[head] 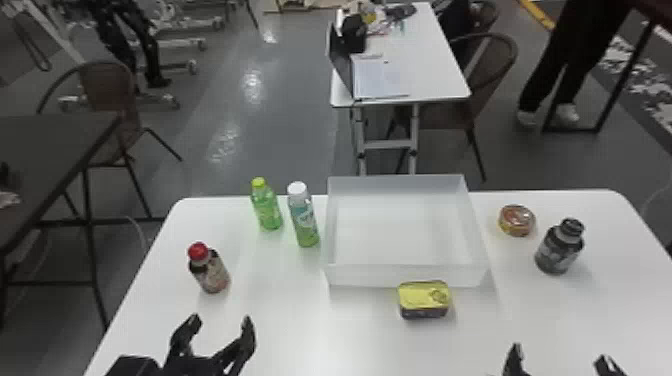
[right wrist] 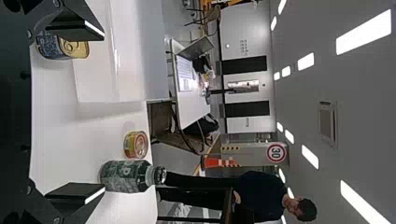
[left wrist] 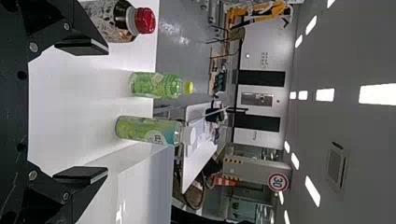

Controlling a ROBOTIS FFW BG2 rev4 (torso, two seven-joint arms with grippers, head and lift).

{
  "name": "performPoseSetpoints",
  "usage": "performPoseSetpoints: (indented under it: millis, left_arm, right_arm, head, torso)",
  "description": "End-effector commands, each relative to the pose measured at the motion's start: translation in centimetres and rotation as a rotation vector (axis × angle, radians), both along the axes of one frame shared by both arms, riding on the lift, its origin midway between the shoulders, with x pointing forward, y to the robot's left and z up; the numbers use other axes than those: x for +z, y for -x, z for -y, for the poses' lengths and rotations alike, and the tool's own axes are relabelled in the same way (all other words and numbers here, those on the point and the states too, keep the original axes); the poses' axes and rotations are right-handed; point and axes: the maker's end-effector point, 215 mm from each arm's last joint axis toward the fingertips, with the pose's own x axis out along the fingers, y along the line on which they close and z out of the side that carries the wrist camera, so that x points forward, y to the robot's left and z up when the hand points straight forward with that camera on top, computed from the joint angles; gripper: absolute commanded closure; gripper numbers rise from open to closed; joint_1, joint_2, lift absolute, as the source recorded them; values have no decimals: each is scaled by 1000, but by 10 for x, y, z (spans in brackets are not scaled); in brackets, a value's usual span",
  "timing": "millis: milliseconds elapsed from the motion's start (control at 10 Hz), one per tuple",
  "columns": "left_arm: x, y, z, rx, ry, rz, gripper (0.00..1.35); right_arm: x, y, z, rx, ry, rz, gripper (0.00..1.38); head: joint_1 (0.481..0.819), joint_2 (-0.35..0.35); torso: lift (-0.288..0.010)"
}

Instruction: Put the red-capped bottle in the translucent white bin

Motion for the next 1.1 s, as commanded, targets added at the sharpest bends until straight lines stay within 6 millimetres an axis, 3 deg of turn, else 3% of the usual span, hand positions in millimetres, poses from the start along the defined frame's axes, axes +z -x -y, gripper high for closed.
performPoseSetpoints:
  millis: [0, 300, 600, 800, 1000]
  left_arm:
    - [0, -1, 1, 1, 1, 0, 361]
    - [-6, 2, -12, 22, -11, -18, 363]
    - [-18, 3, -63, 94, -63, -48, 355]
    - [-29, -5, -83, 100, -71, -65, 360]
    - [-54, -7, -103, 103, -67, -120, 357]
  right_arm:
    - [0, 1, 0, 0, -1, -1, 150]
    - [-1, 0, 1, -3, -5, -3, 150]
    - [0, -2, 1, -2, -7, 0, 150]
    - [1, -5, -2, 10, -8, 5, 150]
    - [1, -8, -3, 18, -7, 6, 150]
  head:
    - [695, 144]
    - [695, 145]
    - [695, 195]
    - [695, 235]
    - [695, 269]
  torso:
    - [0]
    - [0]
    - [0]
    - [0]
    - [0]
